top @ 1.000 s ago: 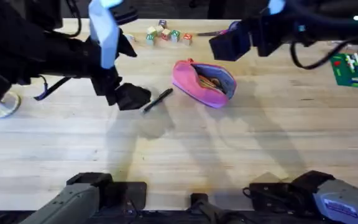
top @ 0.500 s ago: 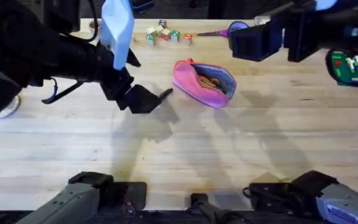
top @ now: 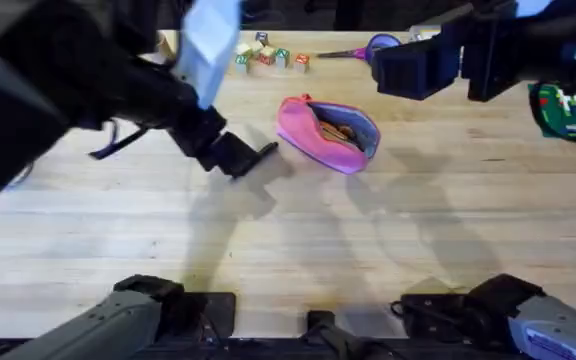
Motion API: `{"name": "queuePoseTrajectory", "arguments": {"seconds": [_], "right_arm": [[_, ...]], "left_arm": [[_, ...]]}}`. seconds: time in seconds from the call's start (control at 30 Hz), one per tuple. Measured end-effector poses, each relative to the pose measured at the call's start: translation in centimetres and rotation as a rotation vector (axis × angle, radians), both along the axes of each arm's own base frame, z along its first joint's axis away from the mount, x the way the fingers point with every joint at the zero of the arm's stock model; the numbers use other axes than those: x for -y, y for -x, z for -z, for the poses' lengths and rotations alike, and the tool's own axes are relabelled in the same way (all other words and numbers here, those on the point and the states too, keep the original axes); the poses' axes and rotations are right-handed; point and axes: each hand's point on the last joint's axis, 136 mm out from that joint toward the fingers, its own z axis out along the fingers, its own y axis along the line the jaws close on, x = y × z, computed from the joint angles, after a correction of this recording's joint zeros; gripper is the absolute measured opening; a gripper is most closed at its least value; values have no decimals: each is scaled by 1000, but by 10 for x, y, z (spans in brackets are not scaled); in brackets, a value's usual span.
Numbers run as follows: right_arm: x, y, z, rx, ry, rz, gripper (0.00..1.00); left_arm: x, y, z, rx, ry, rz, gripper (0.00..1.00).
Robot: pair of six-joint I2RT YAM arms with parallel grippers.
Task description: Unzip the bag, pick up the pens from the table one at a time and place them inside, then zip the bag closed.
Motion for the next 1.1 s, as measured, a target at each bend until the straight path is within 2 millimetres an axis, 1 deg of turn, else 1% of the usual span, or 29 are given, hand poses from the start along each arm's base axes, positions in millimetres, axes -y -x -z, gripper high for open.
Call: {"name": "queuePoseTrajectory", "arguments": {"seconds": [0.1, 0.23, 0.53, 0.87, 0.93, 1.1], "right_arm": [[0, 0, 0, -1, 0, 0, 998], [1, 2, 3, -13, 6, 0, 998], [1, 2, 3, -15, 6, 0, 998], [1, 2, 3, -15, 7, 0, 998], [1, 2, 3, -15, 7, 0, 998], [1, 2, 3, -15, 7, 0, 998]], "left_arm": [[7, -7, 12, -26, -37, -40, 994], [14, -16, 21, -33, -83, -106, 993], [13, -19, 48, -117, -141, -167, 993], [17, -29, 61, -135, -134, -190, 995], [17, -29, 68, -162, -137, -210, 995], [17, -30, 98, -254, -164, -249, 995]]}}
